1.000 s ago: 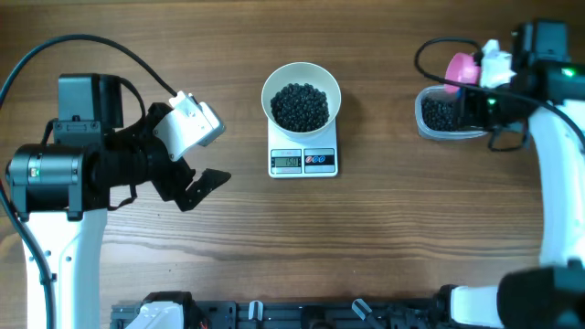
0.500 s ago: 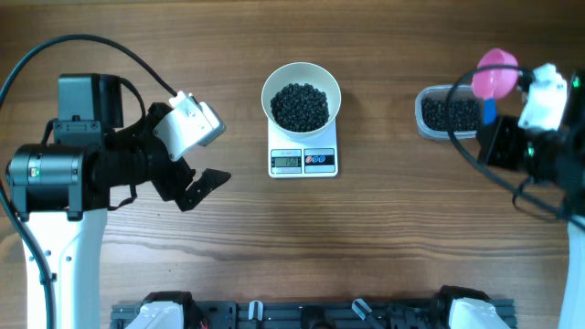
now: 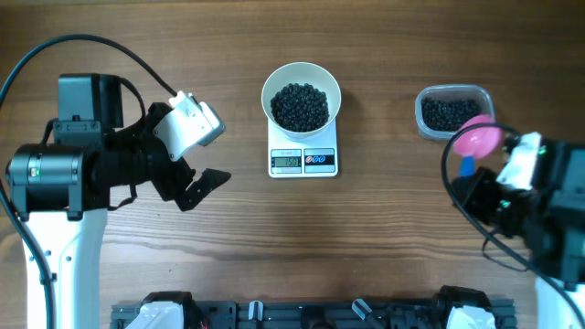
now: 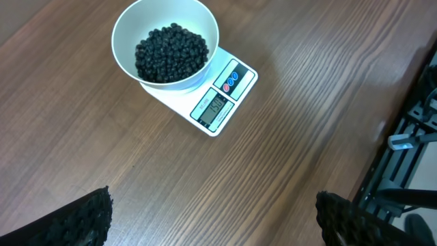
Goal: Scoop item into bowl and weigh 150g on scale
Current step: 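Carry the pink scoop down toward the table front with the right gripper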
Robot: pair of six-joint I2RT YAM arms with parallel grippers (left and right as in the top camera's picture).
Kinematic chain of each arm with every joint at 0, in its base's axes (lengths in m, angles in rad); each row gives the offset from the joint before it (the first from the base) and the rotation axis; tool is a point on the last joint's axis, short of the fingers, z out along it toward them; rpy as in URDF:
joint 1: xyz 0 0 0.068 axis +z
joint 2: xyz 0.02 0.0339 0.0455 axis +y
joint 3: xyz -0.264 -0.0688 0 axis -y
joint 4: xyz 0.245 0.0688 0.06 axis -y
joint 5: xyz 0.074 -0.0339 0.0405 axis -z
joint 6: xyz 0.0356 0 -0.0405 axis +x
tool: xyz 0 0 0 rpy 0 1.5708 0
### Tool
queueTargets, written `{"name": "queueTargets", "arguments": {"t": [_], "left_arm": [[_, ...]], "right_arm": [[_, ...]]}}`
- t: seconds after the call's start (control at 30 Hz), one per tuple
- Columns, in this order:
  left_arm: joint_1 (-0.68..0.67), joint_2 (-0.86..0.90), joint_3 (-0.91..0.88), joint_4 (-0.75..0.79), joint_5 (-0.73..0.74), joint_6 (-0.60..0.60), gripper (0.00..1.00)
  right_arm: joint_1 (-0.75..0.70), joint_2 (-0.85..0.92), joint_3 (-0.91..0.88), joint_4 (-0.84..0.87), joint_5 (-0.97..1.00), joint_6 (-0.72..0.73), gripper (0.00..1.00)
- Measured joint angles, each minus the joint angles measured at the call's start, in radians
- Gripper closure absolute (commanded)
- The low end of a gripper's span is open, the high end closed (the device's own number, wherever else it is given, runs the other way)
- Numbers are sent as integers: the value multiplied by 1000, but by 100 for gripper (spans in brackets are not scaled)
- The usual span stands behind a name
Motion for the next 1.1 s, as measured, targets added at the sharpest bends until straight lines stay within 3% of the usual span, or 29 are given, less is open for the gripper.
{"name": "queueTargets", "arguments": {"t": [0.27,0.43,0.73,1.1], "left_arm": [[0,0,0,0,0,0,0],[0,0,0,0,0,0,0],[0,0,0,0,0,0,0],[0,0,0,0,0,0,0]], "right_arm": [[0,-43,-407,403,-224,138,95],[0,-39,-543,531,-285,219,96],[0,-10,-633,659,-311,352,95],[0,162,-657,806,-304,397,94]]}}
